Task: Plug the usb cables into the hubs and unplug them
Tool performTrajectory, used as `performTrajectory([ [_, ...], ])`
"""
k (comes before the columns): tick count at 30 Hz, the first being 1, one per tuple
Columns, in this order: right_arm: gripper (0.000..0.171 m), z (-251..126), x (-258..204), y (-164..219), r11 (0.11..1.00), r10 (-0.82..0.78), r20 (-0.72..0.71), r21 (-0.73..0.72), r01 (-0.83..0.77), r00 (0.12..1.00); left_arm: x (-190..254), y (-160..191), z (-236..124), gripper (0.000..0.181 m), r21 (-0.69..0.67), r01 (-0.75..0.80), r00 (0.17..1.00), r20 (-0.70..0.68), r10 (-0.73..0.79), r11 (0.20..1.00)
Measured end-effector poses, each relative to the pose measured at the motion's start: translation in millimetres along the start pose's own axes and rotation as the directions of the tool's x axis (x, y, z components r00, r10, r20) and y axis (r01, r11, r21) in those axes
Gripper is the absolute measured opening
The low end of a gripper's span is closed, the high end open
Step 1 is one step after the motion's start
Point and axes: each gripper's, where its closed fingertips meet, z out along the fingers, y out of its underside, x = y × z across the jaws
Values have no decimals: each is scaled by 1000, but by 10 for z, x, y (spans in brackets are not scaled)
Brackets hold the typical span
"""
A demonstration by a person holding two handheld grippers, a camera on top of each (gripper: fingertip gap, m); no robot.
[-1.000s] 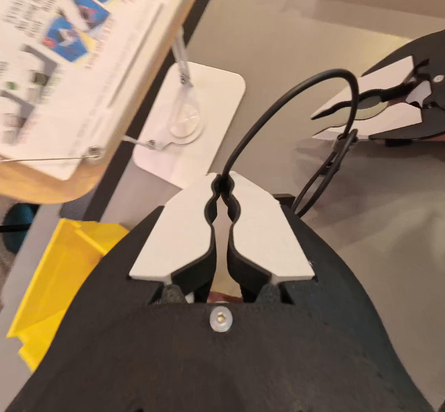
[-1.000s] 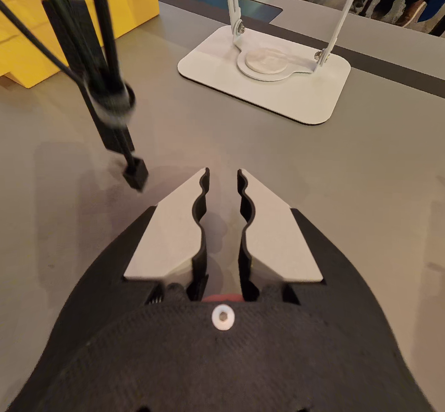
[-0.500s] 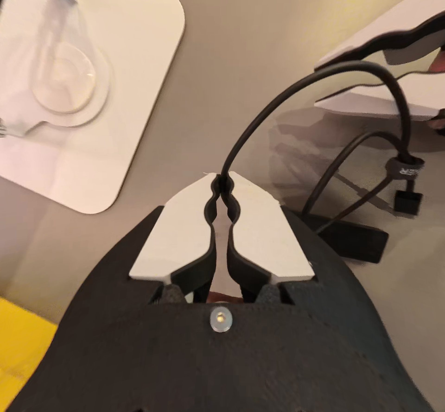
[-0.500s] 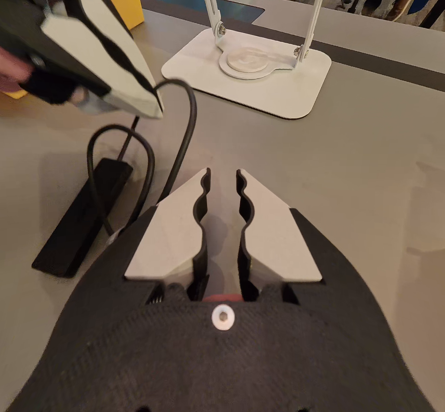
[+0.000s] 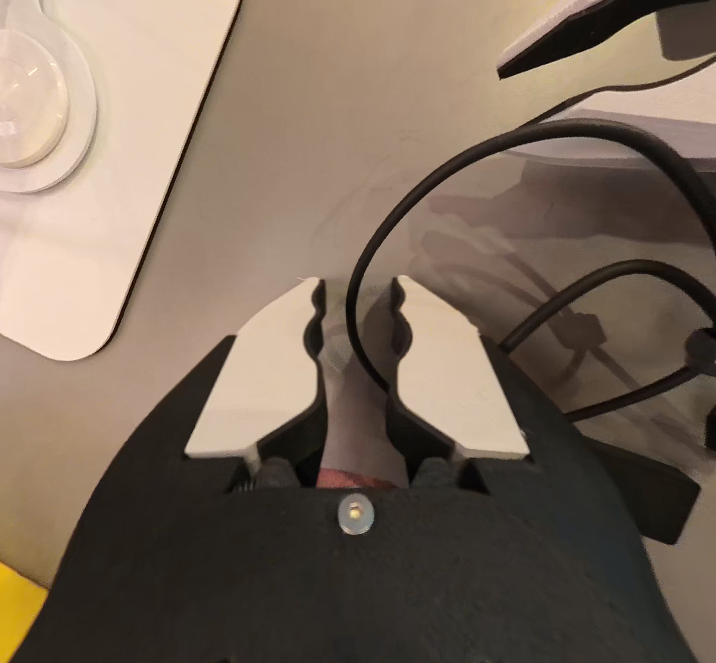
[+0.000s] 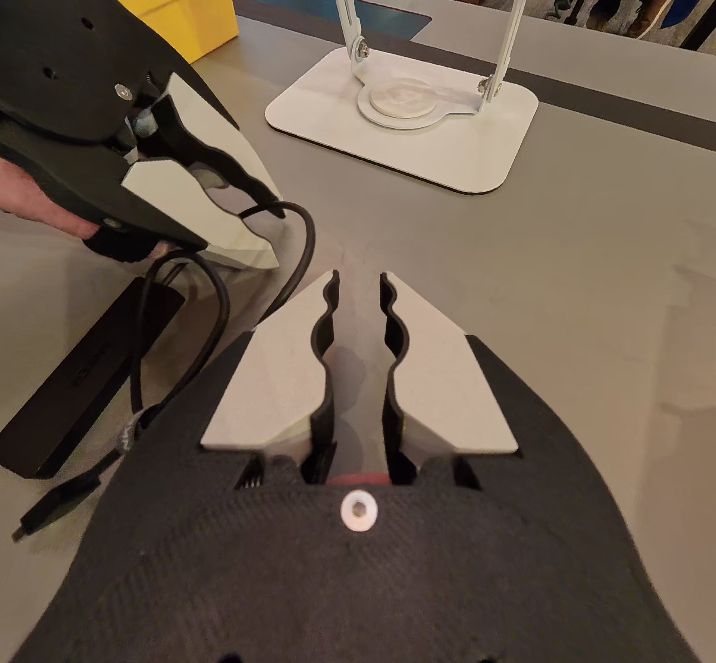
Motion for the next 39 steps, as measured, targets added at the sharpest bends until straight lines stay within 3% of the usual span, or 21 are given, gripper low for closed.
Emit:
performTrajectory([
  [5,19,4,-4,1,1000,-1,4,-3,1,1000,-76,-33,-105,71,51,12,997,71,-16,999],
  [8,19,10,-15,7,1000,-12,2,-7,12,1000,-174,3,-182,74,13,-65,984,166,62,998],
  [11,20,16,-18,12,1000,-19,-1,-13,19,1000,-225,-2,-285,65,-51,-177,951,247,184,983],
  [15,20,25,-25,22,999,-29,-4,-21,29,1000,-62,254,-379,53,-302,-367,912,71,404,880],
  [18,21,29,-30,25,999,-37,-5,-24,37,999,-49,396,-501,66,-400,-430,892,-51,449,810],
  [22,21,27,-34,24,999,-34,1,-23,34,999,25,305,-720,86,-290,-383,922,-169,347,877],
  [24,22,26,-36,22,999,-32,5,-21,32,999,-11,235,-892,79,-211,-347,934,-168,316,914],
  [27,22,21,-37,17,999,-27,10,-16,27,1000,-249,182,-1254,65,-74,-241,970,-57,237,968],
  [33,22,13,-48,7,1000,-23,22,-8,24,999,-1344,878,-2131,53,-34,-129,920,368,132,991],
  [36,22,12,-53,6,1000,-27,23,-6,27,999,-1666,1376,-2182,53,-87,-27,913,403,60,996],
  [39,22,10,-53,6,1000,-29,21,-5,29,999,-1817,1788,-1961,51,-163,33,925,378,31,986],
])
